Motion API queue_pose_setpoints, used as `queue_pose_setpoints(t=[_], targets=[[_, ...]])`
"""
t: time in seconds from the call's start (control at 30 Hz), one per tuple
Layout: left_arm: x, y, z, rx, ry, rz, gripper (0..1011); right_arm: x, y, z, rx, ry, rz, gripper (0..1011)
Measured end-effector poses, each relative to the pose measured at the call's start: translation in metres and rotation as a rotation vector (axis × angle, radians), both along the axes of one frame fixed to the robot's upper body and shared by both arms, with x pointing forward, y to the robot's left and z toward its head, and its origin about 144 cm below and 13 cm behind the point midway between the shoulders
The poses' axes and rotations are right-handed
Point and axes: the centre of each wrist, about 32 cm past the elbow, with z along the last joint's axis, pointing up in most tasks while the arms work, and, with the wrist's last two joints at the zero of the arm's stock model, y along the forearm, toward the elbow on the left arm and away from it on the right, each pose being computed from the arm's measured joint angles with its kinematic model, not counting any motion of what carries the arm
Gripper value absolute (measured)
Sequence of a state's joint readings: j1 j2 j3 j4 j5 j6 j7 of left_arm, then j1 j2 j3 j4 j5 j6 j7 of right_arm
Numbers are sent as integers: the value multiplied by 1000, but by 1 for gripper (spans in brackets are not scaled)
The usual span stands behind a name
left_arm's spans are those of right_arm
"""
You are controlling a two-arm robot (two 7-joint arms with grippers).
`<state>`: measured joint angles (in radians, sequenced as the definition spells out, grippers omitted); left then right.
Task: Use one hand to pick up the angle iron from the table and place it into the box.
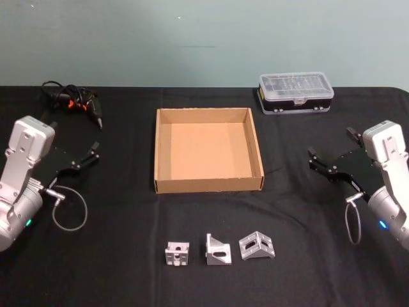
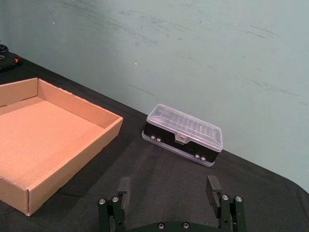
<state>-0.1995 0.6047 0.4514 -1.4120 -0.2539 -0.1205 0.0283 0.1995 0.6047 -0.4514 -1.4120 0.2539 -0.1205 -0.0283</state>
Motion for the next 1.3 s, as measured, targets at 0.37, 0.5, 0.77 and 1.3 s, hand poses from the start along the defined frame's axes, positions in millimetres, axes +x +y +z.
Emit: queue_pose_setpoints(t=[0.37,0.5,0.77,1.3], targets=[[0,0,0,0,0,0,1011,0,0,0,0,0,0,1000],[0,0,0,0,0,0,1011,0,0,0,0,0,0,1000],[0,0,0,0,0,0,1011,0,0,0,0,0,0,1000],[0,0,0,0,0,0,1011,0,0,0,0,0,0,1000]])
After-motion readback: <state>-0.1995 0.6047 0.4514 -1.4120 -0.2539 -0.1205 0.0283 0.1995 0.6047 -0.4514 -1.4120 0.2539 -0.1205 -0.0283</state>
